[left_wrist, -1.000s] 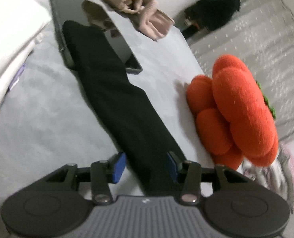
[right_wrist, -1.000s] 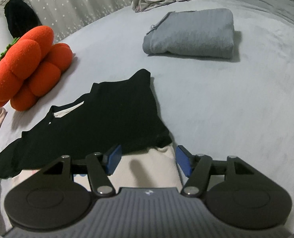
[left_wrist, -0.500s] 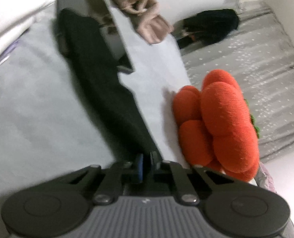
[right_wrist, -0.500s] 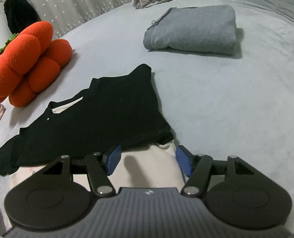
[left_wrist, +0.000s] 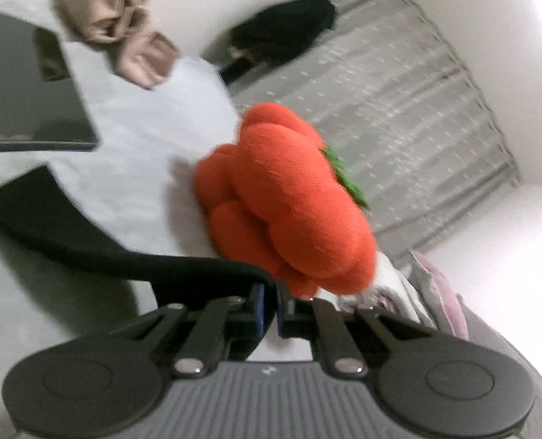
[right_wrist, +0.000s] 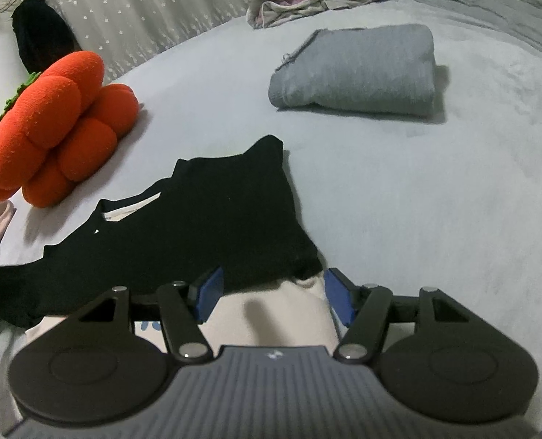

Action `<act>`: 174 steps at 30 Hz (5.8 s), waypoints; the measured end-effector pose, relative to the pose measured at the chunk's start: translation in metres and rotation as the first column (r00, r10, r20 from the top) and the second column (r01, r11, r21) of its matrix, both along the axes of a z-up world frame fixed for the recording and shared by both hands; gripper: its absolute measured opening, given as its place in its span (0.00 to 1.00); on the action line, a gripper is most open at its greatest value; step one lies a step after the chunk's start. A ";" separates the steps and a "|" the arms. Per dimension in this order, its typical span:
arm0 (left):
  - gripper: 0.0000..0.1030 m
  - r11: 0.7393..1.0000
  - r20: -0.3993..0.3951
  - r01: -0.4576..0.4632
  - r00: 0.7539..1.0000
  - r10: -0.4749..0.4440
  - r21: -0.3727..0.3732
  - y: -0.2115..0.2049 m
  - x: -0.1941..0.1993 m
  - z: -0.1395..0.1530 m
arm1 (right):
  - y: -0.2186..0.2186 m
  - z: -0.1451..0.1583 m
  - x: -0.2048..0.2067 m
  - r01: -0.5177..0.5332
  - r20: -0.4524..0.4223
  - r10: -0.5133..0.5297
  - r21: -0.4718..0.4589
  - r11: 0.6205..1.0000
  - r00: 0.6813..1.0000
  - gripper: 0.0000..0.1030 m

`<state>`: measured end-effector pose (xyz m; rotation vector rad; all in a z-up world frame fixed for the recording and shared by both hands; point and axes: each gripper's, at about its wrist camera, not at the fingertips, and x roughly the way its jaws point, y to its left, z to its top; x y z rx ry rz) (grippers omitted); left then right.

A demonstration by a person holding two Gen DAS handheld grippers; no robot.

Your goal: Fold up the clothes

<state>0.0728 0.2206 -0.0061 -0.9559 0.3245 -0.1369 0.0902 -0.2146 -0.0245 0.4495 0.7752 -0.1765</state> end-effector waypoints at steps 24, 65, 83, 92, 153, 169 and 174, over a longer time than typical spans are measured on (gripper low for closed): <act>0.07 0.851 -0.303 0.446 0.881 -0.363 0.278 -0.136 0.042 -0.056 | 0.006 0.004 0.000 -0.018 0.005 0.018 0.024 1.000 1.000 0.64; 0.05 0.954 -0.237 -0.087 0.959 0.159 0.286 -0.040 0.011 -0.034 | 0.009 0.020 -0.006 -0.067 0.067 0.058 0.139 0.988 0.996 0.65; 0.05 0.953 -0.049 0.129 0.992 -0.120 0.274 -0.140 0.020 0.052 | 0.007 0.025 -0.010 -0.053 0.093 0.039 0.157 0.986 0.995 0.65; 0.05 0.939 -0.043 0.254 0.967 -0.252 0.233 -0.198 0.030 0.057 | 0.002 0.026 -0.011 -0.039 0.096 0.023 0.170 0.985 0.995 0.65; 0.26 0.858 -0.249 0.369 0.923 -0.294 0.357 -0.090 0.032 -0.041 | 0.020 -0.023 0.041 -0.017 0.111 0.006 0.100 0.995 0.994 0.34; 0.26 0.881 -0.197 0.333 0.940 -0.280 0.337 -0.082 0.031 -0.035 | 0.028 0.042 0.028 -0.007 0.289 0.037 -0.106 0.994 0.957 0.05; 0.26 0.854 -0.251 0.376 0.920 -0.300 0.360 -0.090 0.038 -0.042 | 0.011 0.017 0.039 0.025 0.220 -0.002 -0.101 0.995 0.976 0.05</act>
